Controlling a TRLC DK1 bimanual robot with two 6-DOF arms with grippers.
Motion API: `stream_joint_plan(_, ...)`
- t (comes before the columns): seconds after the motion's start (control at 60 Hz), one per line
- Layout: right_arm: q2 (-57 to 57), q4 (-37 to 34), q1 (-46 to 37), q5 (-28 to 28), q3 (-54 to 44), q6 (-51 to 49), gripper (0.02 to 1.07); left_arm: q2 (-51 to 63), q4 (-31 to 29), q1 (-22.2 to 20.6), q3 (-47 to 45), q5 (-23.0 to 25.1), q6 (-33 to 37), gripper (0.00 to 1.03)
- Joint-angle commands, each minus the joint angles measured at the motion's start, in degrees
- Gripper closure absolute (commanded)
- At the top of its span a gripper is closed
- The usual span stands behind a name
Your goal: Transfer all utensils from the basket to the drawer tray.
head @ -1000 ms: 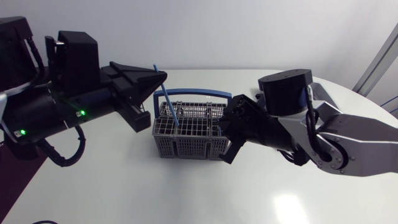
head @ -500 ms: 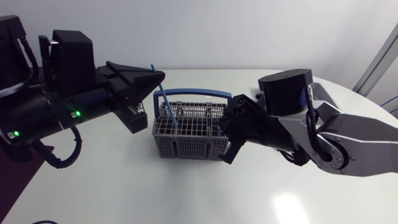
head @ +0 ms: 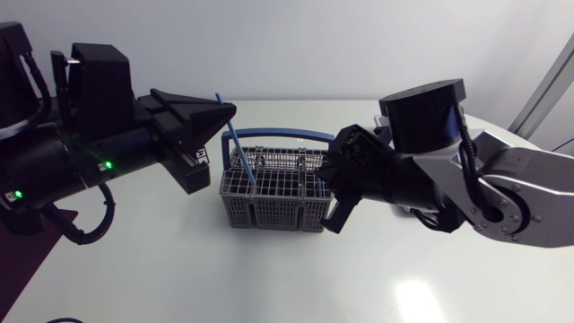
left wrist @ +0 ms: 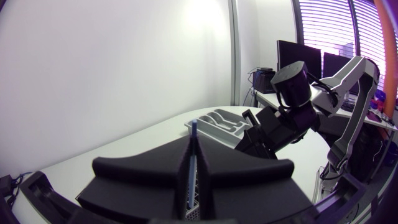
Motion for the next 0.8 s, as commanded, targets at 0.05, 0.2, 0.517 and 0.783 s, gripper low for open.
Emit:
stream_joint_plan(0.05, -2.25, -2.11, 0.76, 0.23, 2.75, 1.27, 1.01, -0.98, 0.01, -0.52, -0.68, -0.18, -1.1, 1.0)
stream_joint_plan(0.2, -4.27, -4.66, 1.2, -0.04, 5.03, 2.24, 1.01, -0.9, -0.16, -0.7, -0.41, -0.18, -1.19, 1.0)
stream_joint_plan(0.517, -9.11, -10.82, 1.28, -2.24, 10.57, 5.05, 1.01, -0.98, -3.94, -0.52, 2.75, -0.09, -2.24, 1.0)
stream_joint_plan(0.783, -12.8, -19.17, -2.23, -7.42, 17.16, 9.01, 1.01, -0.46, -8.16, 0.1, 5.74, 0.79, -4.18, 1.0)
